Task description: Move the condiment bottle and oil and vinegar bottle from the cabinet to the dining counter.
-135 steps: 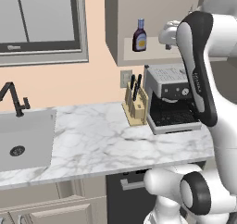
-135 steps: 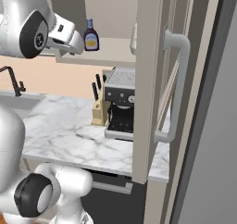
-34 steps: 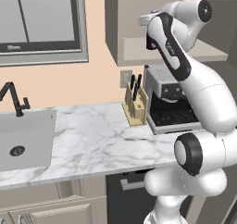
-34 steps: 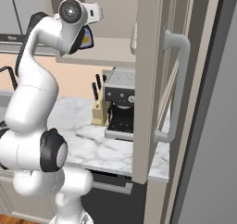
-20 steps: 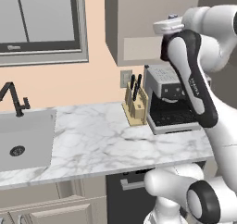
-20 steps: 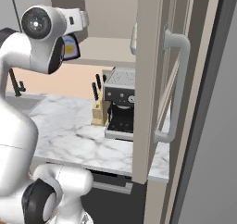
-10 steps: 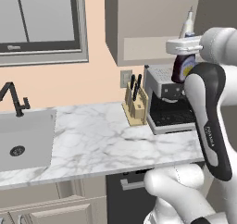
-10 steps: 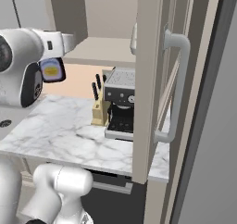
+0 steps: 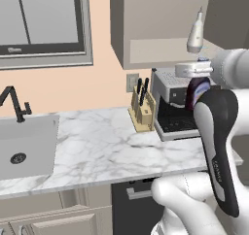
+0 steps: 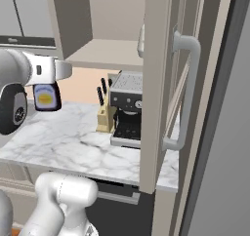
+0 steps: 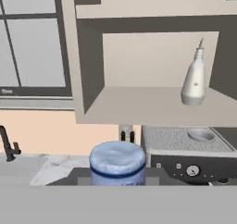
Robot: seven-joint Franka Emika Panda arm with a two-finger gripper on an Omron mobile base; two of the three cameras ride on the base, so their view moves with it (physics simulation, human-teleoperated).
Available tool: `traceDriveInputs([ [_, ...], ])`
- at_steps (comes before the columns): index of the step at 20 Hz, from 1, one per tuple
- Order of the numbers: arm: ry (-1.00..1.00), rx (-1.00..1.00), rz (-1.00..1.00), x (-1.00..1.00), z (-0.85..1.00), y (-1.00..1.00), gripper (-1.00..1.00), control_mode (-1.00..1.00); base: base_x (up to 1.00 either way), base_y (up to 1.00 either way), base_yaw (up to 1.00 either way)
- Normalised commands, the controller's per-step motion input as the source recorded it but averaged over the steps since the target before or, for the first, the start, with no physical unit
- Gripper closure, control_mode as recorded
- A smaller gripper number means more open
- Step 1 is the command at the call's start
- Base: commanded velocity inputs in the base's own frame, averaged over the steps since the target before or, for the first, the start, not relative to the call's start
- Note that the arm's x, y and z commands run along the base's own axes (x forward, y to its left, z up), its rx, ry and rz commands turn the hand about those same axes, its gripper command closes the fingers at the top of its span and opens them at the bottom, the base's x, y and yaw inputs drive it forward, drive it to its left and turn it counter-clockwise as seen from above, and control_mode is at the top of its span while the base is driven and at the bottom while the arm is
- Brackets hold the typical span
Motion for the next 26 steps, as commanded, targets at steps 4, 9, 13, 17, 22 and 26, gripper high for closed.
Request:
traceDriveInputs([
  [4,0.08,0.0,-0.1,0.0,-0.24,0.0,1.0,-1.0,0.0,0.0,0.0],
  [9,0.01,0.0,-0.07,-0.1,-0.04,0.0,1.0,1.0,-0.38,0.0,-0.05],
  [13,0.0,0.0,0.0,0.0,0.0,0.0,1.0,1.0,-1.0,0.0,-0.1],
  [17,0.0,0.0,0.0,0.0,0.0,0.0,1.0,1.0,-1.0,0.0,-0.06],
  [22,0.0,0.0,0.0,0.0,0.0,0.0,1.0,1.0,-0.67,0.08,0.24],
  [26,0.0,0.0,0.0,0.0,0.0,0.0,1.0,1.0,-0.2,0.15,0.64],
])
